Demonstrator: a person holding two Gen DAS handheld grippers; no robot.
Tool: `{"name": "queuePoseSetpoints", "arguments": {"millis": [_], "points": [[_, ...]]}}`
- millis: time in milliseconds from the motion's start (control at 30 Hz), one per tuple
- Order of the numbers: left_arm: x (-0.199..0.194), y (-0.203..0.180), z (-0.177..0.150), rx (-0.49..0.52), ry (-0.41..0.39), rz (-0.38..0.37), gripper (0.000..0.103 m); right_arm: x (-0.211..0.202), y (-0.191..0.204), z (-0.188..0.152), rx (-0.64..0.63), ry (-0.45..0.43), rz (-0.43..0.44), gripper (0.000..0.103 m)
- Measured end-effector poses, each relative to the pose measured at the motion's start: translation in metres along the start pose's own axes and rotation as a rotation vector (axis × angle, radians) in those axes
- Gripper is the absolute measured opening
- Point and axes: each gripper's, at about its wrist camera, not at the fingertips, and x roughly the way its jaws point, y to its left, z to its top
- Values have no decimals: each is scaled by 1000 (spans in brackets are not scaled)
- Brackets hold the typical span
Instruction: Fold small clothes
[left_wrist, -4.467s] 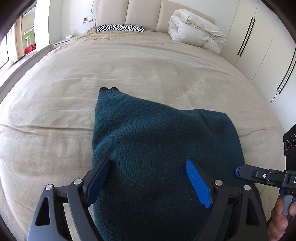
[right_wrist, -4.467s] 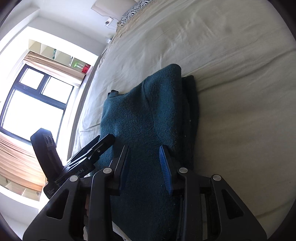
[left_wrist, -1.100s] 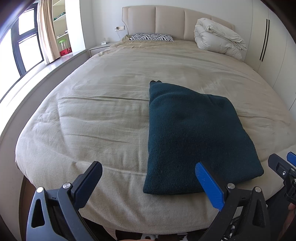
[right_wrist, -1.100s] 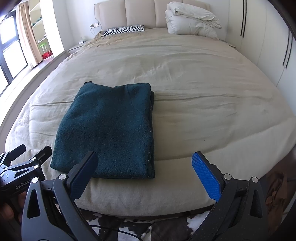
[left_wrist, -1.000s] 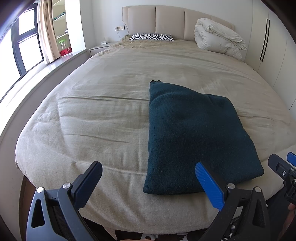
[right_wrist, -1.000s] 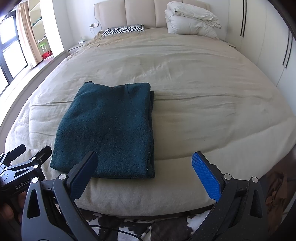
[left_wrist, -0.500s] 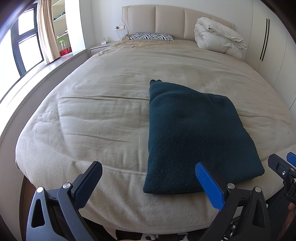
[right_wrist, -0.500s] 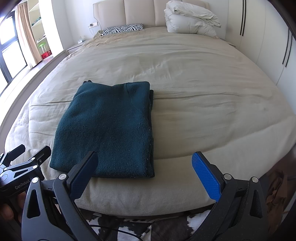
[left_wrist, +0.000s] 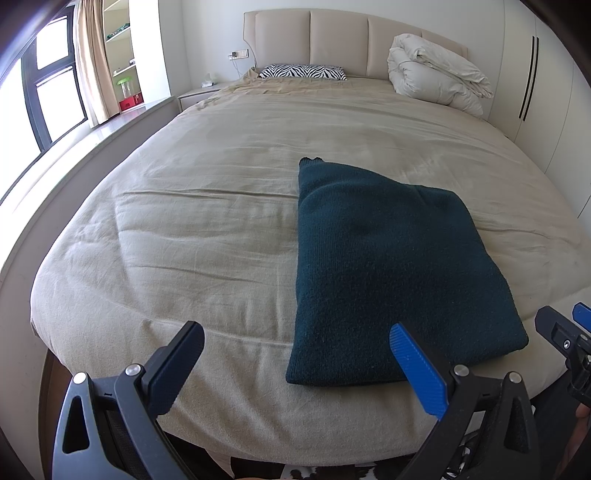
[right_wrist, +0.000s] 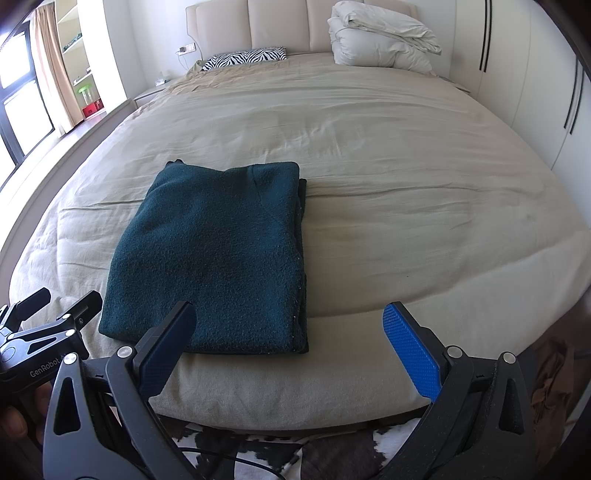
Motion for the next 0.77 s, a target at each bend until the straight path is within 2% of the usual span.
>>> {"name": "queuePoseSetpoints", "arguments": {"millis": [767], "points": [[4,5,-2,5,1,1,103,3,-2,-2,-5,10,3,103]]}}
